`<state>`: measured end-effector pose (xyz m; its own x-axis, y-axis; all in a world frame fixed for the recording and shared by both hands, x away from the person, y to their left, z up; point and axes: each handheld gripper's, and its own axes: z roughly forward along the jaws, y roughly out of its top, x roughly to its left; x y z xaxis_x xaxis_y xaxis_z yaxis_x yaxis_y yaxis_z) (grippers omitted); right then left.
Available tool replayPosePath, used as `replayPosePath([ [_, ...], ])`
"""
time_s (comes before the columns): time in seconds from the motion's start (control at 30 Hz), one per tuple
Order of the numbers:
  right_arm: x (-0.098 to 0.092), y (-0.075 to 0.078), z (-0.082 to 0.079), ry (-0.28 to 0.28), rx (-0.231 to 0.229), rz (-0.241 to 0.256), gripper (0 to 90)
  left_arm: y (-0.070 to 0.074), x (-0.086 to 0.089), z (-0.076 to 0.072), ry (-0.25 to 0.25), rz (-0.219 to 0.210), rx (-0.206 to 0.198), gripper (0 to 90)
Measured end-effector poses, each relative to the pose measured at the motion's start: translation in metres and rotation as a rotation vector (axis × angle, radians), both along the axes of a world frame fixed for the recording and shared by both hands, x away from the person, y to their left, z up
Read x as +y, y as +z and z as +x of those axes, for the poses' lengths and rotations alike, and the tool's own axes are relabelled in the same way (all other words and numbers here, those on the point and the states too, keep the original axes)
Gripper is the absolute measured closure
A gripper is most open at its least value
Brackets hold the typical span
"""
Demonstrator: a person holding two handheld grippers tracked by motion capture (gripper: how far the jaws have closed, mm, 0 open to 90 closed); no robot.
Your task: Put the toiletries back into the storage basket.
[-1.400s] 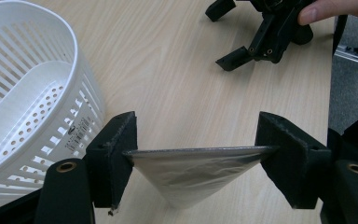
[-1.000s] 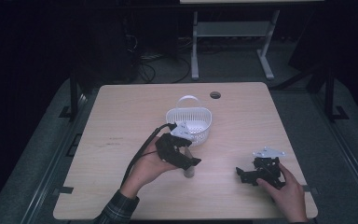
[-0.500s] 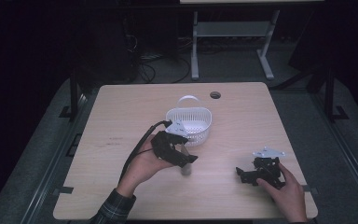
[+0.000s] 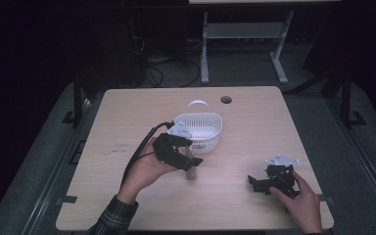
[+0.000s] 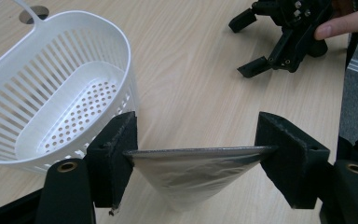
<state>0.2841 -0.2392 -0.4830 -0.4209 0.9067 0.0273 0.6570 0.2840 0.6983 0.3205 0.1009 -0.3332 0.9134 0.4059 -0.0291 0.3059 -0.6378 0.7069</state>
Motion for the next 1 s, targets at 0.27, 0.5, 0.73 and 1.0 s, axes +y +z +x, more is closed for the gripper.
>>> replayPosePath([
  [0.27, 0.000, 0.000, 0.000, 0.000, 0.000, 0.000, 0.0, 0.005, 0.007, 0.004, 0.019, -0.009, 0.000, 29.8],
  [0.5, 0.000, 0.000, 0.000, 0.000, -0.001, 0.000, 0.0, 0.009, 0.014, 0.010, 0.036, -0.012, -0.005, 29.8],
  [0.73, 0.000, 0.000, 0.000, 0.001, -0.002, -0.001, 0.0, 0.013, 0.020, 0.016, 0.055, -0.024, -0.004, 29.8],
  [1.0, 0.000, 0.000, 0.000, 0.000, -0.001, 0.000, 0.0, 0.021, 0.026, 0.022, 0.071, -0.023, -0.018, 29.8],
])
